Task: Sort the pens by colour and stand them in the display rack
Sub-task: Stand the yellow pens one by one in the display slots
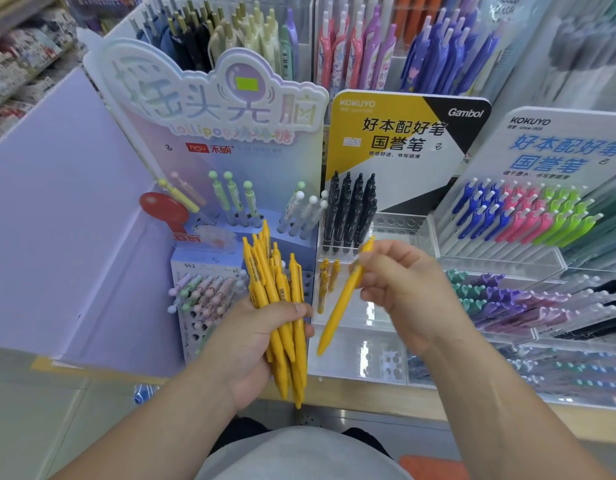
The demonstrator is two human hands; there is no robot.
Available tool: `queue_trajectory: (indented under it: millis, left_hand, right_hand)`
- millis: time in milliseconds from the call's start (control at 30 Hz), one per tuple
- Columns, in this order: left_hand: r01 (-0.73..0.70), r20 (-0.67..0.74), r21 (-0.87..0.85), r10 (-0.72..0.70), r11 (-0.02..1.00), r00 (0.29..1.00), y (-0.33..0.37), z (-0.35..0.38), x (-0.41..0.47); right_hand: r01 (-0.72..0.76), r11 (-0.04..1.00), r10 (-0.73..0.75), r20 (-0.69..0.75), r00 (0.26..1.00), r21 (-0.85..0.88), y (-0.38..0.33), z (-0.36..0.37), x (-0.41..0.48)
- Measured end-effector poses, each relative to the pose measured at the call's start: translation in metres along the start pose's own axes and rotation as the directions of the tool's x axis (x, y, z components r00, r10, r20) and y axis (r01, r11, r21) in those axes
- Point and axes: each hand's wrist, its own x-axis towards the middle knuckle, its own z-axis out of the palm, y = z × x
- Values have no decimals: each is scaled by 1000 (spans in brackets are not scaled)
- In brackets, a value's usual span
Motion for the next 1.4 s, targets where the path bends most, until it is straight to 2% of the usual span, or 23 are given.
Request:
queue_trajectory:
  millis: [100,200,400,567,667,767,900,1067,1200,1400]
  left_hand:
    - [-33,-32,-8,33,999,999,3,-4,-2]
    - [-55,-55,-23,54,998,997,3,-8,-4]
    - [-68,-61,-13,67,998,996,3,-10,-9]
    - [-83,-58,-41,81,996,995,3,-10,-14]
    - [-81,-73,-41,77,996,994,3,-13,-15]
    - [-74,-86,-36,71,997,994,2,-16,-14]
    - [-64,-90,-36,61,997,994,3,-16,-13]
    - [-66,-91,-31,63,997,994,5,-15,-13]
    - [-58,-84,-44,54,997,995,6,-15,-12]
    - [-53,-91,-47,49,997,995,7,-14,-9]
  right_hand:
    - [169,975,-189,-135,973,-144,-8,-20,4]
    - [267,909,-337,-185,923,-321,-4,-27,6]
    - [296,734,-440,-96,893,-612,23,-17,14]
    - [344,602,-509,-15,860,-721,41,-9,15]
    - [368,567,-543,1,839,-737,46,-7,17]
    - [367,528,-545,26,838,-766,51,-6,20]
    - [334,491,-483,67,873,-805,64,-4,24]
    - [338,522,-466,69,882,-784,73,-4,30]
    - [353,488,-425,135,895,-798,75,-5,36]
    - [337,537,-378,137,916,-774,71,-8,32]
